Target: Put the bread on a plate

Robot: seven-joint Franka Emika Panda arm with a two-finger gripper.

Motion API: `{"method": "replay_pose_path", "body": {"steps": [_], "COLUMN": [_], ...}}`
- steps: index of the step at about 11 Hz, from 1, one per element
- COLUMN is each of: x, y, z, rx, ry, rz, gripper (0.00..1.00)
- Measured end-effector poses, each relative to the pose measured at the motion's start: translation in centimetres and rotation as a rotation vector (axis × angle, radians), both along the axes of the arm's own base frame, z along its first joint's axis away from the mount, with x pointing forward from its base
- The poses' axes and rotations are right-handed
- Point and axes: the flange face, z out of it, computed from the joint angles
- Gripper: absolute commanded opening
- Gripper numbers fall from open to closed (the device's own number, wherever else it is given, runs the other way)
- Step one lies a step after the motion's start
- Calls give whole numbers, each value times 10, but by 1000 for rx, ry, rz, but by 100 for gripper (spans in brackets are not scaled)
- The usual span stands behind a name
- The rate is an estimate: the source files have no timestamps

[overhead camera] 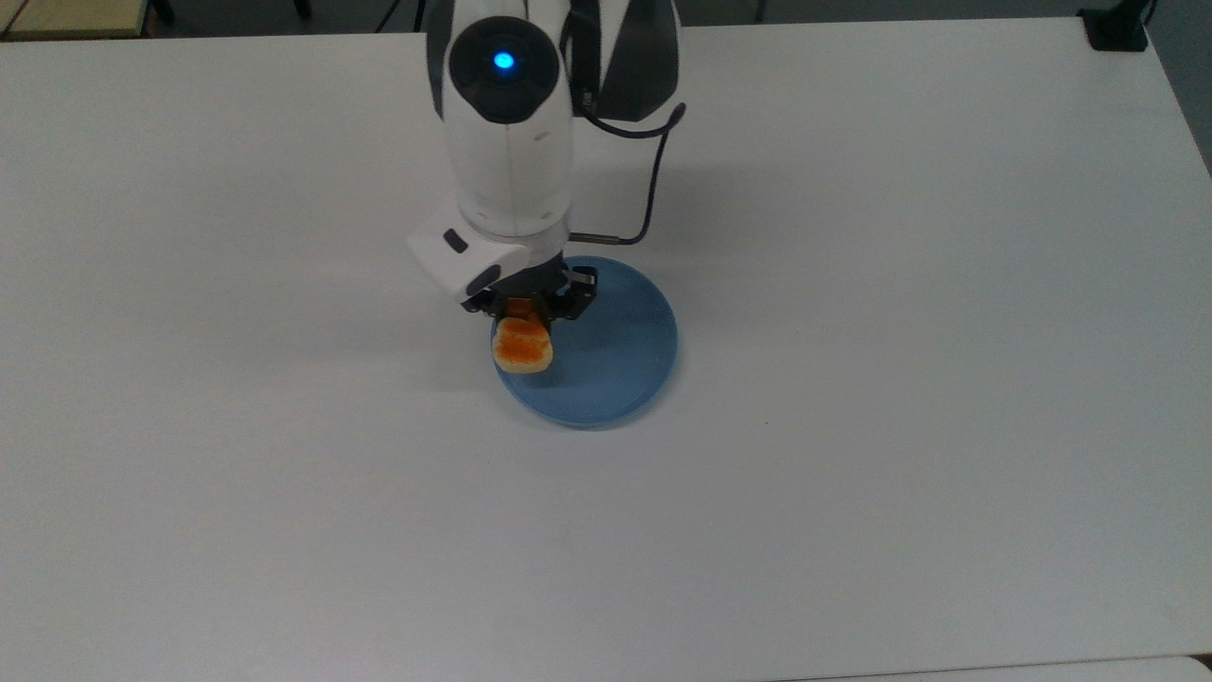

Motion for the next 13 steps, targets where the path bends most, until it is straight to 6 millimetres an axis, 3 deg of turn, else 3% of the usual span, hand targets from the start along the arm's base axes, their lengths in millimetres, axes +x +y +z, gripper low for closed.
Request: {"method": "replay_pose_path", "body": {"steps": [2, 4, 8, 9, 10, 13], "x": [-5, -5, -3, -1, 1, 2], "y": [30, 47, 50, 50, 51, 53], "z": [-20, -35, -40, -39, -37, -36], "rx": [-1, -2, -2, 2, 5, 5], "ry": [26, 32, 26, 7, -14, -21], "rz": [-38, -50, -55, -53, -51, -11], "gripper": [45, 50, 65, 74, 100, 100]}}
